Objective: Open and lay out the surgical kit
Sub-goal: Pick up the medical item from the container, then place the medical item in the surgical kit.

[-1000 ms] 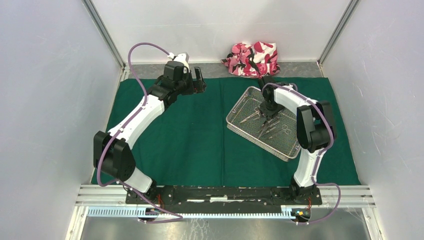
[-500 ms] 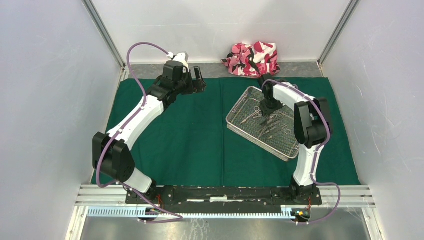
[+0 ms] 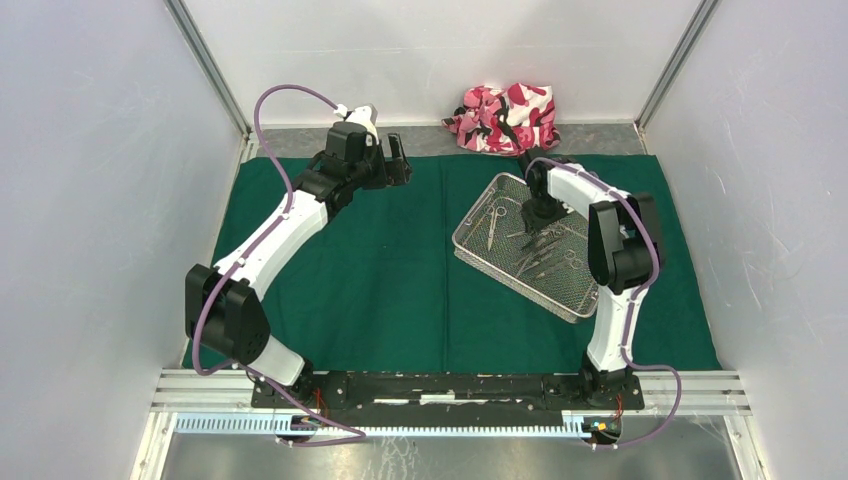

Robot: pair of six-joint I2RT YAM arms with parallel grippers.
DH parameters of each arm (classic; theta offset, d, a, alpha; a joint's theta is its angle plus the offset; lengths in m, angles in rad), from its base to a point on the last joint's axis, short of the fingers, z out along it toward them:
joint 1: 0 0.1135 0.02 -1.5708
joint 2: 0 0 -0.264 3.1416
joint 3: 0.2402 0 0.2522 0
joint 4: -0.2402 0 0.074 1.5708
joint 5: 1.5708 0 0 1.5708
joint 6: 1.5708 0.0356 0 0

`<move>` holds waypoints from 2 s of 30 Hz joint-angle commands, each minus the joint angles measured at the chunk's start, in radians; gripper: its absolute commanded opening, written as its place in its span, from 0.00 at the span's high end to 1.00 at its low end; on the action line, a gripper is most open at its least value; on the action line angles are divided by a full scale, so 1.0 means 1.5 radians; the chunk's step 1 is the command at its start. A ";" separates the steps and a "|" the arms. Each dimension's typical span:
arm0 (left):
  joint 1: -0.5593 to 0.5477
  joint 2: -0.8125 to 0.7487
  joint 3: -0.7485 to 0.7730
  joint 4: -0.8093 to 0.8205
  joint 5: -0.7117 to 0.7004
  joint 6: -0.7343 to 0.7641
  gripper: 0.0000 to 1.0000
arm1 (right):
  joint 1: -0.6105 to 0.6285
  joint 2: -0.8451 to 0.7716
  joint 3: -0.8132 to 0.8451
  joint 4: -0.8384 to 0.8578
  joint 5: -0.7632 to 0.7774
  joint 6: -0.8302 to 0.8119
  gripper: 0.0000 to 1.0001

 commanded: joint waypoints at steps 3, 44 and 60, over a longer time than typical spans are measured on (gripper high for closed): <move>0.006 -0.026 -0.007 0.025 0.008 0.032 0.04 | -0.004 0.031 -0.042 -0.063 0.013 0.003 0.94; 0.005 -0.049 -0.344 0.962 0.618 -0.451 0.05 | 0.023 -0.698 -0.514 0.726 -0.644 -0.748 1.00; -0.120 0.061 -0.307 1.168 0.614 -0.548 0.17 | 0.024 -0.688 -0.502 0.889 -0.836 -0.529 1.00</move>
